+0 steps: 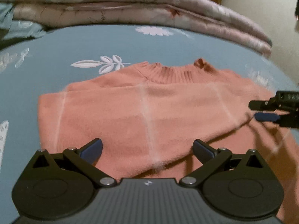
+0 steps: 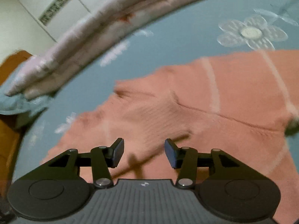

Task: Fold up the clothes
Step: 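Lift the cuff with the right gripper and fold the sleeve across the body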

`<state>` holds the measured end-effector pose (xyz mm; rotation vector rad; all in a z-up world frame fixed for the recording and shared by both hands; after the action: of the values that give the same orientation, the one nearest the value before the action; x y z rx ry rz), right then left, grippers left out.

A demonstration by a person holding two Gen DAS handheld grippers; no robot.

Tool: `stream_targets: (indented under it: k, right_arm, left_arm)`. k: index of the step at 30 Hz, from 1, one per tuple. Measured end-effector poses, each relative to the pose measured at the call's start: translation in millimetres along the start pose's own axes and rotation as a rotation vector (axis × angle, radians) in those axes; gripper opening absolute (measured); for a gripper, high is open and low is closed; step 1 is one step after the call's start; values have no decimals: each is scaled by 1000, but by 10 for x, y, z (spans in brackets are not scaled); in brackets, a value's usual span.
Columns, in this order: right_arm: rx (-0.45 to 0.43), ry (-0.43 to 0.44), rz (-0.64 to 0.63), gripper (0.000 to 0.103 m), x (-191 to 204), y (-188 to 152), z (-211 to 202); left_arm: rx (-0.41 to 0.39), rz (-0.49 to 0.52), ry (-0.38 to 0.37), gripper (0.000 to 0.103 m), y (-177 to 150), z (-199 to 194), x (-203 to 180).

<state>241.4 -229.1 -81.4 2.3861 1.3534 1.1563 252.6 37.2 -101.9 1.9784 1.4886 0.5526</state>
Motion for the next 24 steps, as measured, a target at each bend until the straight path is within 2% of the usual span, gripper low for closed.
stream_targets:
  k: [3, 6, 8, 11, 15, 17, 20, 24]
  right_arm:
    - [-56, 7, 23, 55, -154, 83, -282]
    - [-176, -13, 55, 69, -457, 226, -735]
    - [-265, -55, 126, 69, -826, 334, -1049]
    - [-387, -128, 314, 69, -1518, 388, -1536]
    - [-559, -133, 616, 69, -2366, 227, -2086]
    - [-621, -142, 722, 69, -2695, 141, -2232]
    - [-635, -163, 781, 69, -2973, 115, -2224]
    - [-682, -85, 822, 68, -3194, 122, -2173]
  left_arm:
    - [-6, -2, -5, 102, -14, -3, 16]
    - [-8, -7, -12, 102, -13, -9, 29]
    - [-6, -3, -7, 102, -8, -10, 16]
    - [1, 16, 8, 102, -7, 1, -20]
    - [16, 31, 29, 102, 5, 22, -65]
    - [23, 33, 35, 102, 13, 28, -75]
    - [34, 32, 39, 102, 31, 34, -76]
    - [46, 21, 39, 102, 51, 41, -67]
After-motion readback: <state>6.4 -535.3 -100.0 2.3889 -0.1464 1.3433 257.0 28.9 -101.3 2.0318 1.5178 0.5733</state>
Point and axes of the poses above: each gripper's, at about its wrist camera, not at the fingertips, and z roughly the way its jaws point, x to its left, y to its top, the point moved 1 cm from there along z, roughly the way its jaws point, and after that the axes turned 7 degrees about z, right-handed, at the moved point
